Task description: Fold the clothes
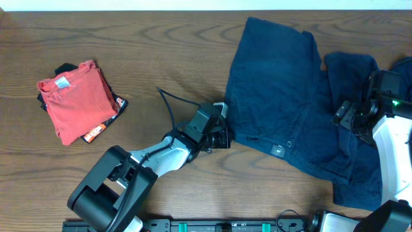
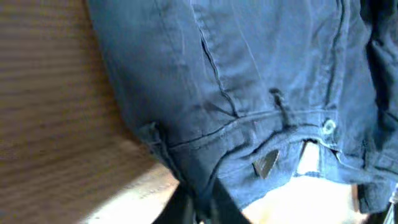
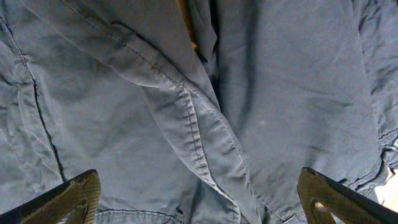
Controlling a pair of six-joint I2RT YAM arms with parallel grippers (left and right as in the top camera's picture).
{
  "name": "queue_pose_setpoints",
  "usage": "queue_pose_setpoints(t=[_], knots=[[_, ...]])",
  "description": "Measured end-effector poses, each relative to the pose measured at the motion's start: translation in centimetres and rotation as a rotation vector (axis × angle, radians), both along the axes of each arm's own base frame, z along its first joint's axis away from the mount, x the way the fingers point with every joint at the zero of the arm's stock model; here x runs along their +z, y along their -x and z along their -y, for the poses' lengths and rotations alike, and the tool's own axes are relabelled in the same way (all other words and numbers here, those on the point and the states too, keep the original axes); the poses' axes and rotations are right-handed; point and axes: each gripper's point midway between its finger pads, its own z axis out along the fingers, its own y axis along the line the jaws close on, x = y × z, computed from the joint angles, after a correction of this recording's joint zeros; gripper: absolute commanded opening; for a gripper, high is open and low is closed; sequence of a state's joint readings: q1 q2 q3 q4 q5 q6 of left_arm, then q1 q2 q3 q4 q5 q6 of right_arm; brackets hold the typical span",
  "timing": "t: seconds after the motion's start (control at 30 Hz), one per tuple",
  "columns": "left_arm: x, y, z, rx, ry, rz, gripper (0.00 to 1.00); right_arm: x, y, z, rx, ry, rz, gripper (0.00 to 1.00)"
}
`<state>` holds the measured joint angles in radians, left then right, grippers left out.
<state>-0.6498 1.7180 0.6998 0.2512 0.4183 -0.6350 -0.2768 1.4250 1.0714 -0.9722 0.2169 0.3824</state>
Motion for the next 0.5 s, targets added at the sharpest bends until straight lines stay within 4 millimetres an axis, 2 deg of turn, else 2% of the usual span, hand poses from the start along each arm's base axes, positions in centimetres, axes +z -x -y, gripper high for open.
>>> queue_pose_setpoints(t=[0.1, 0.2, 0.27, 0.37, 0.4, 0.43, 0.5], knots=[[-0.2, -1.0, -1.4, 0.038, -0.016, -0.004, 0.06, 0.0, 0.0, 0.0, 0.0, 0.0, 0.0, 0.99], [-0.2, -2.8, -4.6, 0.118, -0.04, -0.015, 0.06, 0.0, 0.0, 0.0, 0.004, 0.001, -0.001, 0.99], [1.1, -5.1, -7.8, 0.209, -0.033, 0.011, 0.06, 0.0, 0.0, 0.0, 0.007, 0.001, -0.002, 0.99], [4.7, -9.2, -13.8, 0.377, -0.005, 0.111, 0.06, 0.0, -0.1, 0.0, 0.009, 0.001, 0.0, 0.99], [6.2, -10.6, -16.2, 0.443, 0.004, 0.151, 0.23, 0.0, -0.1, 0.0, 0.01, -0.001, 0.004, 0.99], [7.8, -11.9, -18.7, 0.505, 0.01, 0.195, 0.51, 0.0, -0.3, -0.1, 0.012, -0.005, 0.01, 0.99], [10.8, -14.0, -22.8, 0.617, 0.034, 0.263, 0.98, 0.0, -0.6, -0.4, 0.019, -0.021, 0.025, 0.99]])
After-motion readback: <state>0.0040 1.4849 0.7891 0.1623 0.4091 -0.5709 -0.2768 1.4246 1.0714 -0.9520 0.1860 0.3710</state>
